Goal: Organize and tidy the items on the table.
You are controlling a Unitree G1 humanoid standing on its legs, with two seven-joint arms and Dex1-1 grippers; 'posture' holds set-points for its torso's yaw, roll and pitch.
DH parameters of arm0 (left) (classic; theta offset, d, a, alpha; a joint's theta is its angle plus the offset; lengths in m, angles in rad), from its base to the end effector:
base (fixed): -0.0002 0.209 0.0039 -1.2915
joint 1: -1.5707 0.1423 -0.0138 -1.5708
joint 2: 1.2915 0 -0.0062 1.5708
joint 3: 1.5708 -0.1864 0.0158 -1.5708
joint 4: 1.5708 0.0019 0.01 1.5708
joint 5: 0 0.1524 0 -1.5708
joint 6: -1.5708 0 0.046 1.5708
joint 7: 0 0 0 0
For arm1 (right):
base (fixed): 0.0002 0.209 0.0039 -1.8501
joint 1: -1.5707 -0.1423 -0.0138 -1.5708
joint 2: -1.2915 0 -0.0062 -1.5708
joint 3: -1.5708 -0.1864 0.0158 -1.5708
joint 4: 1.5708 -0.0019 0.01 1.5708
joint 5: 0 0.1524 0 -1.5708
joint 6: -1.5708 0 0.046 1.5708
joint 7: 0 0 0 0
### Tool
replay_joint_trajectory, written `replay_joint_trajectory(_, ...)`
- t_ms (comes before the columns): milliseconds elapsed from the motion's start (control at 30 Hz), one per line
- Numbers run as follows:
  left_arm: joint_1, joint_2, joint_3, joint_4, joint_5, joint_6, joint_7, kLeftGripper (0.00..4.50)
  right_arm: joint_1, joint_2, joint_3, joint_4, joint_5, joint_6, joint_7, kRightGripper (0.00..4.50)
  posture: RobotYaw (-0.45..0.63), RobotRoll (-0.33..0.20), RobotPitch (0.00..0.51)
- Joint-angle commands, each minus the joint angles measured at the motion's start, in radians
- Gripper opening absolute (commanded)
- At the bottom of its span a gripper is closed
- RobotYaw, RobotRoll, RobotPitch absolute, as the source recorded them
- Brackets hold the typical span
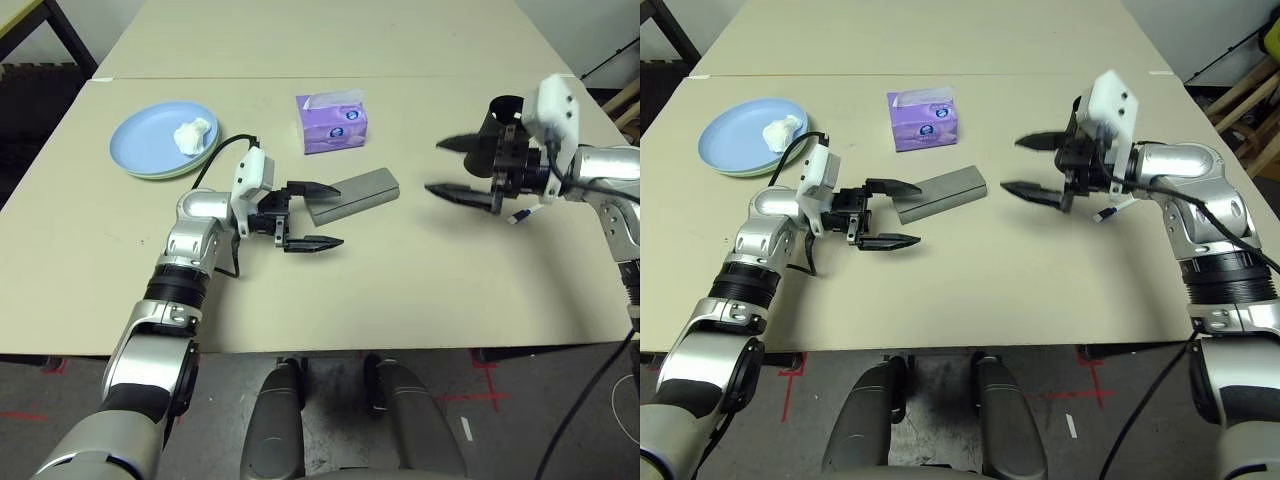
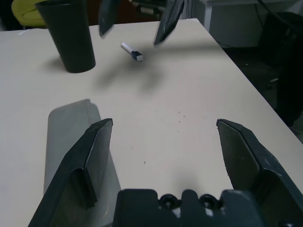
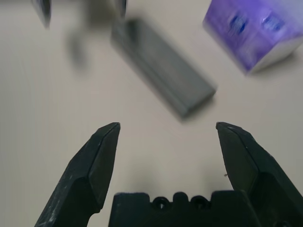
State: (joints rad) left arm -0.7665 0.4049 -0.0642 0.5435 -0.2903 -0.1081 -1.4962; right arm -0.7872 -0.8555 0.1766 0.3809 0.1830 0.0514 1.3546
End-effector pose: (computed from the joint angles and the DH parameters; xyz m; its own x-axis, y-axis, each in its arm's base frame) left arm 0.3470 0.1956 0.1681 0.0479 -0.9931 -0.1067 0.9459 0.0108 0.3243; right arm 0.3213 -0.2697 0.2402 0.4004 0.7643 -0.5055 -0.8781 0.1623 -0.4501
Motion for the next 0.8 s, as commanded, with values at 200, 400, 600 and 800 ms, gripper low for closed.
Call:
replay_joint_trajectory(200,0.019,-0.008,-0.019,-0.03,-0.006,-0.006,-0.007,4.5,-0.22,-0.082,0.239,0.485,-0.442,-0.494,0.037,4.47,0.07,0.0,0.222)
replay_joint_trajectory(400,0.029,-0.006,-0.014,-0.058,-0.016,0.015,0.003,4.5,-0.381,-0.043,0.327,0.695,-0.604,-0.664,0.02,4.47,0.09,0.0,0.229)
replay_joint_trajectory(600,0.043,-0.017,-0.008,-0.089,-0.021,0.035,0.043,4.5,-0.432,-0.017,0.356,0.773,-0.685,-0.756,-0.01,4.47,0.1,0.0,0.239)
replay_joint_trajectory(800,0.064,-0.011,-0.007,-0.125,-0.025,0.053,0.068,4.5,-0.457,-0.004,0.378,0.81,-0.746,-0.821,-0.043,4.47,0.13,0.0,0.247)
